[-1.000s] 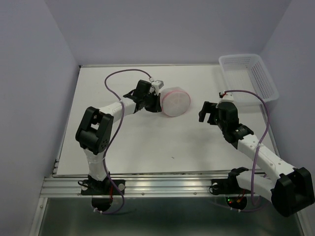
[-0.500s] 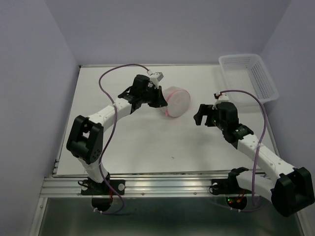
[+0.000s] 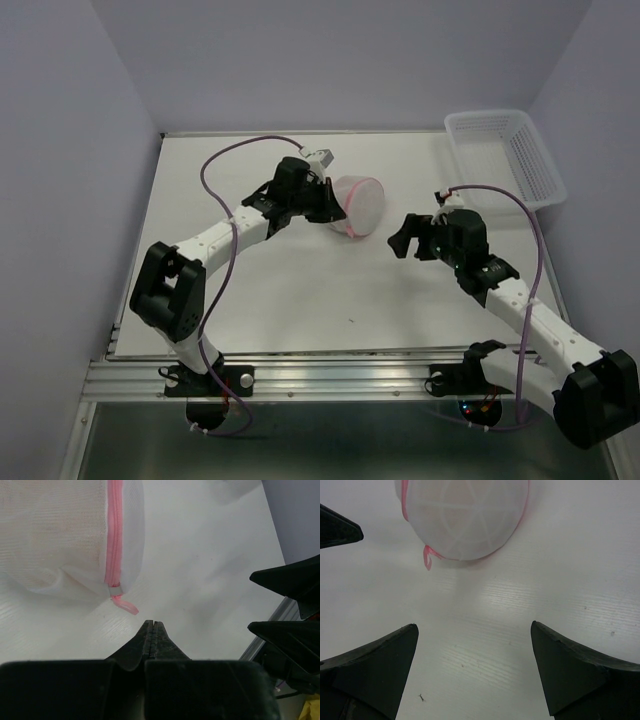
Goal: Unzip the laundry bag and remove the bra
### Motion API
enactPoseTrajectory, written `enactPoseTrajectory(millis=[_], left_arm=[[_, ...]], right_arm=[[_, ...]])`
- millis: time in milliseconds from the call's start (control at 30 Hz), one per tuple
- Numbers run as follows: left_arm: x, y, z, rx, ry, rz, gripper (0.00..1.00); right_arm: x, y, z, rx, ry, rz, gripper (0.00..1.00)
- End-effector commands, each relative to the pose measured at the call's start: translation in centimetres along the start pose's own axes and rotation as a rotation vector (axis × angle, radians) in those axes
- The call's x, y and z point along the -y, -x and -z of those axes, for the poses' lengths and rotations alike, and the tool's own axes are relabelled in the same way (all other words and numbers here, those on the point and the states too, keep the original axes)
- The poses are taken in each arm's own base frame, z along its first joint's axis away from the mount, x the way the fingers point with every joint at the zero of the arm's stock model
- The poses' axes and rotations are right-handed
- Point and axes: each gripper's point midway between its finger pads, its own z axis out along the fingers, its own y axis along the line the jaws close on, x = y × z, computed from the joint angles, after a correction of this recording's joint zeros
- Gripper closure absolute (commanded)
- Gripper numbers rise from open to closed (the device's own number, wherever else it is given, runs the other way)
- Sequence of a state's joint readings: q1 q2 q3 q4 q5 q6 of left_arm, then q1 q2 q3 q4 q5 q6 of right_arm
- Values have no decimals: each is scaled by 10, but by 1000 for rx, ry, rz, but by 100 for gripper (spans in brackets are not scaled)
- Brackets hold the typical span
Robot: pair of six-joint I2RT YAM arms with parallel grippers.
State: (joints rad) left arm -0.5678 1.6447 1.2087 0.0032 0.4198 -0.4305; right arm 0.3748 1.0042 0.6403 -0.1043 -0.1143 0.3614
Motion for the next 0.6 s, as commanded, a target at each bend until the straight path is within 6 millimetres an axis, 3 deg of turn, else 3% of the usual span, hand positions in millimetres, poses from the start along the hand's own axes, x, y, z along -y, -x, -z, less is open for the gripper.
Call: enactPoseTrajectory(millis=[0,133,167,200,267,567], left_arm=[[7,14,14,60,14,-16,100],[0,21,17,95,63,-20,99],[-2,22,15,98,72,-25,86],[-8,18,14,80,100,-22,49],[-10,21,7,73,110,-38,34],[-13,23,-31,14,155,-85,23]], right_arm=[[-5,7,7,44,15,-14,0],[5,13,9,80,-42,-33,0],[6,13,9,82,-49,-38,0],[8,11,7,74,-58,-44,0],[10,6,5,61,-64,-56,0],[16,-9,-8,-5,-86,-62,0]])
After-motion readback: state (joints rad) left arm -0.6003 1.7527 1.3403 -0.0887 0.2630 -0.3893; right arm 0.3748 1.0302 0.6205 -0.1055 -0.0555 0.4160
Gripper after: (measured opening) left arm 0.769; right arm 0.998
